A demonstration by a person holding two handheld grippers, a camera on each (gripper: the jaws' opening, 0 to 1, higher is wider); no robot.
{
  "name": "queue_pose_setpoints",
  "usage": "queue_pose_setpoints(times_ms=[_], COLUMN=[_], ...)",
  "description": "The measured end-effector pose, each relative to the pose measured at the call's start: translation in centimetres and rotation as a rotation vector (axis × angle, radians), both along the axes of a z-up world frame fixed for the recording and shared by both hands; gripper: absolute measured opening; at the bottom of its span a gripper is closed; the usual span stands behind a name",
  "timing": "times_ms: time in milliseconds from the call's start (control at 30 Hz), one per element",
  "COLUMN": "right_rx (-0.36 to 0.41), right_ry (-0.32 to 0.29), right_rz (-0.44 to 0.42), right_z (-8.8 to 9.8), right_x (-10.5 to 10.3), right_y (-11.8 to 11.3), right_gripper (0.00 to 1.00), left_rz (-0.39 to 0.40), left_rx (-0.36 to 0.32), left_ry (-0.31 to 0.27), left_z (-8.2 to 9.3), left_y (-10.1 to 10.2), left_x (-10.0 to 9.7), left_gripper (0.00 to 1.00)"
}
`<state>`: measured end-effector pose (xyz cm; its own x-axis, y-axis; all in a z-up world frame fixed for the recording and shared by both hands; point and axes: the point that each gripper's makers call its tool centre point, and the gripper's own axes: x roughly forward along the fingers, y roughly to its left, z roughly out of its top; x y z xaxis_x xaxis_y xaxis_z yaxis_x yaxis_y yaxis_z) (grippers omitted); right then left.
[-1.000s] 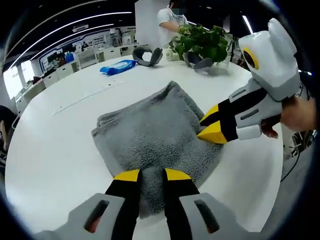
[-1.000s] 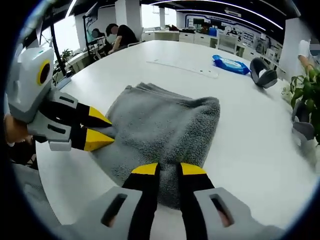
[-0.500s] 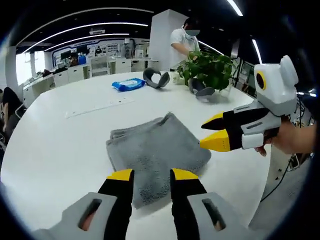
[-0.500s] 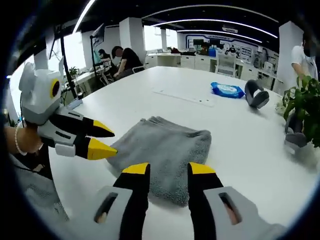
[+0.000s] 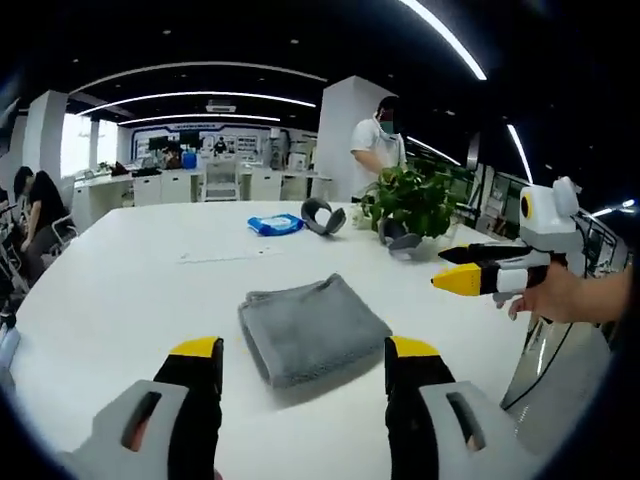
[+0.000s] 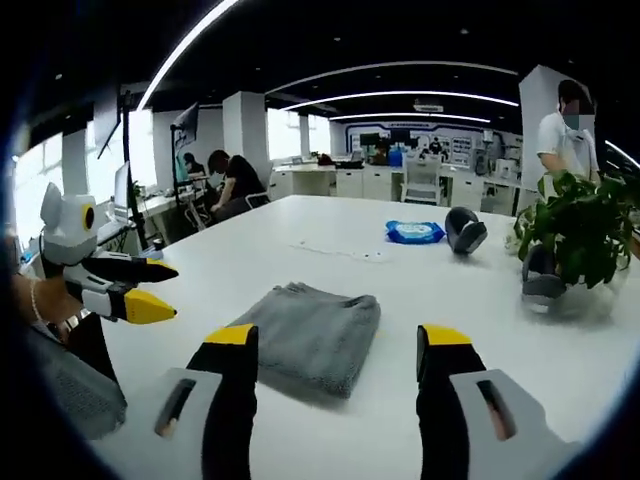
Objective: Fold the towel on the table until its edges align and the towel forms a compact rectangular stack.
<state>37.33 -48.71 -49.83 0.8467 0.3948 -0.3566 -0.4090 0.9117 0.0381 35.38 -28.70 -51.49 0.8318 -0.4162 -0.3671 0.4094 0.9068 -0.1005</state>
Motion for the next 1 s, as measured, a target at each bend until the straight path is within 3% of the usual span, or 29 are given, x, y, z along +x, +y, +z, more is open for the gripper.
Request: queue_pose_setpoints(times_ms=[233,367,433,500,700,767,833,900,1000], right_rx=[0.036,0.062,0.070,0.080,0.052,0.051,0.031,0.020,0.015], right_ry=[-0.026,-0.022,-0.024,-0.019,-0.022,0.038,-0.062,-0.019,-0.029], right_rz=[-0.050,-0.082,-0.094,-0.094,-0.120,-0.122,-0.125,-0.118,-0.113], right_z=[0.4,-0.3,-0.6,-0.9,-2.2,-2.8,-1.5,-2.2,-2.1], right_x=[-1.4,-1.8,-1.9,-2.1,-3.7,-4.1,-3.5,-3.9,-3.9], right_y=[-1.7,-2.0,-2.2,-2.2,-3.1,-3.2,-3.3,-3.2,-3.1], right_gripper=[0.85,1.00,0.99,0.99,0.99,0.99,0.99,0.99,0.99], left_rz=[0.027,0.054,0.064,0.071,0.096,0.097,0.094,0.085,0.074], left_rx=[0.018,0.029,0.045,0.075,0.043,0.059,0.063,0.064,0.091], left_ry=[-0.029,-0.036,-0.005,-0.038,0.006,0.005,0.010,0.023,0.023], left_z=[0.4,-0.6,-1.4,-0.9,-1.7,-1.9,-2.0,-2.3,-2.5], left_y=[1.5,2.1,2.3,2.7,3.4,3.4,3.3,3.1,2.9], left_x=[-1.9,-2.3,-2.2,-2.0,-2.2,-2.2,-2.1,-2.2,-2.3], left_gripper=[0.86,0.96,0.99,1.00,1.00,1.00,1.00,1.00,1.00])
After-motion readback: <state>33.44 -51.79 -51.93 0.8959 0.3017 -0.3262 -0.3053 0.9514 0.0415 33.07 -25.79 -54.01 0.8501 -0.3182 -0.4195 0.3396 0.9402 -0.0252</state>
